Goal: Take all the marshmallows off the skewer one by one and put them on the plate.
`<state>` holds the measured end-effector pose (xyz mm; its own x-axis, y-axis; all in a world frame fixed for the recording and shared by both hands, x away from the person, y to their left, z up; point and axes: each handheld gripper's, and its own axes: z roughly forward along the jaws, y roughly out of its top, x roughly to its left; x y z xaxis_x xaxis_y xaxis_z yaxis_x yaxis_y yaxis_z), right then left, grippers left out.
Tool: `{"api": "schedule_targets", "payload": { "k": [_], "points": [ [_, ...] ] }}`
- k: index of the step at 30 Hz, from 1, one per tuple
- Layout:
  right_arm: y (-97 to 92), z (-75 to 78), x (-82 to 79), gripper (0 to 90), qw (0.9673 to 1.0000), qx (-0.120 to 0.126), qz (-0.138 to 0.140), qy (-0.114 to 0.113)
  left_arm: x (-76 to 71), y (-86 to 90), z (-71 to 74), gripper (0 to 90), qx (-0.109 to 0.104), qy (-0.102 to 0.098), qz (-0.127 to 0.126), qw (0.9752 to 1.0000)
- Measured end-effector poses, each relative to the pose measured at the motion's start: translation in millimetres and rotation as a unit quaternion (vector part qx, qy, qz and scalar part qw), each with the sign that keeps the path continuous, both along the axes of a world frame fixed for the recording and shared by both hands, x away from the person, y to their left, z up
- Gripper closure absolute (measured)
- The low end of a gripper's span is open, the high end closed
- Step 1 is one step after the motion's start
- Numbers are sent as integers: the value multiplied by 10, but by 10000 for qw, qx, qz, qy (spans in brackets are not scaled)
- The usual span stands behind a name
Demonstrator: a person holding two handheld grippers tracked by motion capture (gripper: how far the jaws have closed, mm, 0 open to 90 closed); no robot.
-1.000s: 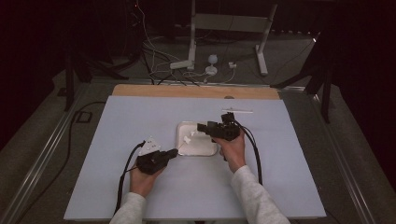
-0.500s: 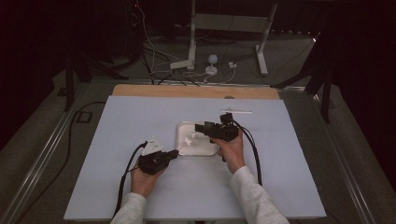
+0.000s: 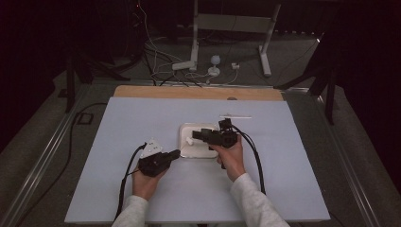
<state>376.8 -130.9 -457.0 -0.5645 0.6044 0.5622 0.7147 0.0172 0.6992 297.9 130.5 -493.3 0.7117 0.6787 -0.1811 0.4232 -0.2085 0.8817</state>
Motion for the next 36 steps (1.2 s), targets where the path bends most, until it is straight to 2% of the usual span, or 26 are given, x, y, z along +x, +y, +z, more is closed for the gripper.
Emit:
{"api": "schedule_targets", "payload": {
  "k": [7,10,15,20,26,36],
  "points": [
    [31,-40,-1,624,9989,346,70,315,-19,-15,14,900,-75,-115,-46,9999],
    [15,-67,10,688,9968,614,78,510,-24,-20,14,900,-99,-141,-62,9998],
    [5,-89,25,759,9943,814,140,678,-27,-22,3,900,-108,-158,-113,9998],
    [-4,-19,-12,793,9962,724,2,476,-38,-28,21,900,-118,-218,-144,9996],
    [-17,39,-31,807,9969,725,-161,264,-49,-11,47,900,-110,-273,-173,9994],
    [2,94,-30,817,9964,772,-322,117,-74,24,85,900,-16,-368,-127,9992]
  ]
}}
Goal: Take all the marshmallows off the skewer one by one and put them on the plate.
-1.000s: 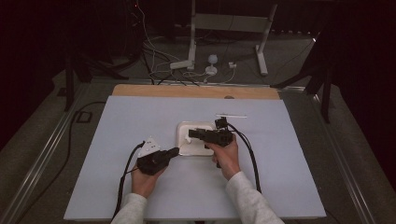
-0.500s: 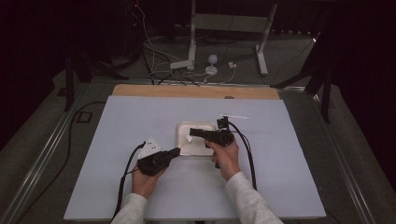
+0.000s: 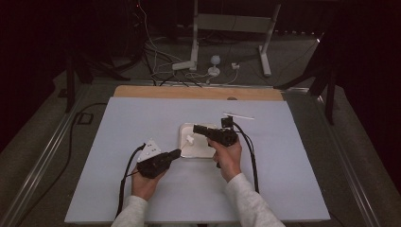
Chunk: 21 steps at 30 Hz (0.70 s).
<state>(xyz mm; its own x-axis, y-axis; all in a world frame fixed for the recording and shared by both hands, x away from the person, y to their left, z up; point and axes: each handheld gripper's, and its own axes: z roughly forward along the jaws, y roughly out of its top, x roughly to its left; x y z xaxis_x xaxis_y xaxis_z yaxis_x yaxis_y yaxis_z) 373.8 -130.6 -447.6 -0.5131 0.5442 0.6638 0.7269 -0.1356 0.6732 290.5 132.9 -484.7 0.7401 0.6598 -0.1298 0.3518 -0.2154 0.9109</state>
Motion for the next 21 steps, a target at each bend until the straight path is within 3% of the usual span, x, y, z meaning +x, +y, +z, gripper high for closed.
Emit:
{"api": "schedule_targets", "payload": {
  "k": [6,7,8,9,10,13,15,21],
  "points": [
    [-10,33,18,820,9999,-28,-90,-68,-15,27,5,900,55,-13,16,10000],
    [-18,44,19,823,9999,-44,-135,-87,-19,33,-3,900,209,0,19,9998],
    [-63,70,21,825,9992,-43,-356,-173,-33,46,-29,900,378,18,35,9993],
    [-151,105,51,826,9983,134,-546,-181,-40,80,-53,900,315,78,66,9995],
    [-234,151,79,827,9977,148,-629,-197,-33,118,-60,900,156,132,90,9998],
    [-318,271,115,820,9984,-232,-405,-328,-8,161,-15,900,-177,113,159,9997],
    [-302,300,109,816,9977,-429,-290,-449,-10,151,-5,900,-183,104,185,9996],
    [-178,234,93,803,9950,-857,-121,-504,-1,152,-9,900,-212,121,207,9995]
  ]
}}
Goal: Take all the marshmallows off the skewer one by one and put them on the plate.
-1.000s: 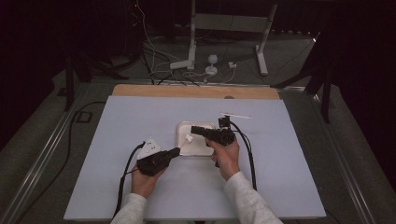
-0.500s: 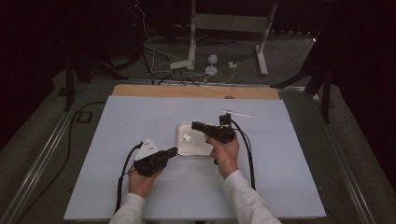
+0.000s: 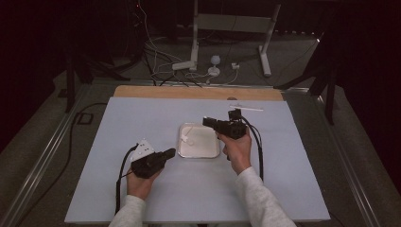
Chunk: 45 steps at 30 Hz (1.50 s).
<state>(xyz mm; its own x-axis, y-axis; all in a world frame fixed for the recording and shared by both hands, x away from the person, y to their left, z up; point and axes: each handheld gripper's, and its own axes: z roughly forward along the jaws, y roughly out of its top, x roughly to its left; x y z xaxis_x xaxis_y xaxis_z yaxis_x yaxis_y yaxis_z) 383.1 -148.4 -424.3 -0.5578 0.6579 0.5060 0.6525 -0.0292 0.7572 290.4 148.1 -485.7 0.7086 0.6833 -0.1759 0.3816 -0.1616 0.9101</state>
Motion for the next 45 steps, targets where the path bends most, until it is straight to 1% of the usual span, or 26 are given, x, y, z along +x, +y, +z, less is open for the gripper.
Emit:
{"api": "schedule_targets", "payload": {
  "k": [3,8,9,13,18,21,23,27,33,36,39,41,45],
  "points": [
    [25,-30,14,795,9999,-152,44,8,3,9,-3,900,4,16,26,10000],
    [27,-100,49,774,9994,-308,78,98,13,9,-6,900,-1,38,40,10000],
    [26,-111,56,758,9994,-326,80,103,17,5,-12,900,17,46,46,10000],
    [5,-175,103,647,9991,-335,74,243,27,-12,-26,900,46,81,49,9999],
    [-20,-234,133,547,9986,-385,-23,358,37,-24,-40,900,71,109,68,9999],
    [-30,-260,132,463,9985,-370,-41,402,40,-24,-42,900,64,117,84,9999],
    [-31,-268,129,418,9984,-367,13,422,42,-23,-43,900,77,119,90,9999],
    [-22,-249,101,343,9988,-326,136,330,44,-22,-43,900,61,117,100,9999],
    [10,-177,21,229,9995,-140,232,188,42,-13,-34,900,32,106,133,9998],
    [31,-158,-8,184,9993,-84,343,158,42,-8,-30,900,1,104,133,9999],
    [54,-154,-36,166,9990,-74,409,151,41,-9,-26,900,-96,125,117,9998],
    [71,-157,-52,164,9987,-15,476,169,41,-12,-22,900,-149,137,94,9998],
    [127,-160,-92,163,9980,74,602,200,38,-20,-17,900,-193,143,76,9997]
  ]
}}
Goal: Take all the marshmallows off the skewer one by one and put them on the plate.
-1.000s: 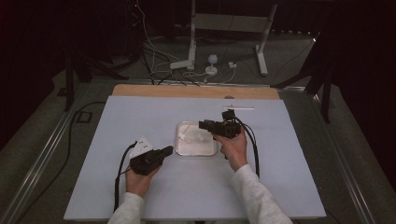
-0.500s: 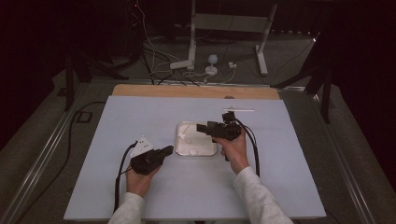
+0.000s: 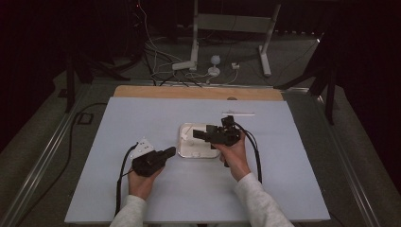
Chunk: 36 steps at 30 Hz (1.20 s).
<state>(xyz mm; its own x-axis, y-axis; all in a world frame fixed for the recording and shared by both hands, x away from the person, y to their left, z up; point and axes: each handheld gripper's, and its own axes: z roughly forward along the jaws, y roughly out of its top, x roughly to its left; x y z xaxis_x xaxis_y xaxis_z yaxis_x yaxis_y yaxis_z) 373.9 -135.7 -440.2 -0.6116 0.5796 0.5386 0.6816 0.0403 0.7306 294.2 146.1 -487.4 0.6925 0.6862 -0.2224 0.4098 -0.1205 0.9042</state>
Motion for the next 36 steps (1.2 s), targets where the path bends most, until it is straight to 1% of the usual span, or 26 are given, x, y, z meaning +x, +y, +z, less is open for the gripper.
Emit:
{"api": "schedule_targets", "payload": {
  "k": [5,9,11,12,15,17,18,19,20,22,24,25,26,29,32,35,36],
  "points": [
    [102,-36,-38,180,9998,59,161,52,-3,-6,9,900,-24,-20,-25,10000],
    [206,-84,-56,248,9994,136,283,162,-9,-19,18,900,-55,-33,-46,10000],
    [267,-110,-61,313,9990,167,346,209,-12,-22,23,900,-67,-43,-66,9999],
    [300,-121,-65,347,9987,162,401,270,-14,-24,24,900,-67,-45,-74,9999],
    [385,-158,-79,439,9984,132,473,290,-17,-26,27,900,-96,-69,-88,9999],
    [423,-184,-78,494,9975,180,545,421,-16,-22,27,900,-99,-71,-99,9999],
    [435,-195,-75,541,9970,196,559,495,-17,-21,26,900,-105,-72,-97,9999],
    [445,-206,-74,601,9966,224,572,545,-17,-21,27,900,-110,-80,-99,9999],
    [453,-212,-74,636,9960,252,609,607,-16,-20,27,900,-116,-81,-106,9998],
    [462,-218,-77,696,9953,314,634,666,-17,-21,25,900,-113,-94,-112,9998],
    [453,-219,-74,745,9943,461,634,726,-21,-18,28,900,-103,-148,-124,9998],
    [437,-221,-67,763,9931,605,618,798,-23,-17,32,900,-85,-167,-130,9997],
    [429,-220,-63,773,9926,664,611,816,-23,-17,32,900,-70,-174,-132,9997],
    [424,-205,-68,790,9929,691,576,784,-24,-9,30,900,-77,-185,-158,9997],
    [409,-191,-64,800,9923,774,521,811,-26,-8,31,900,-94,-210,-183,9996],
    [387,-168,-61,807,9923,838,478,780,-27,-3,34,900,-137,-233,-215,9994],
    [376,-164,-57,808,9920,866,478,780,-30,-4,36,900,-118,-246,-216,9994]
  ]
}}
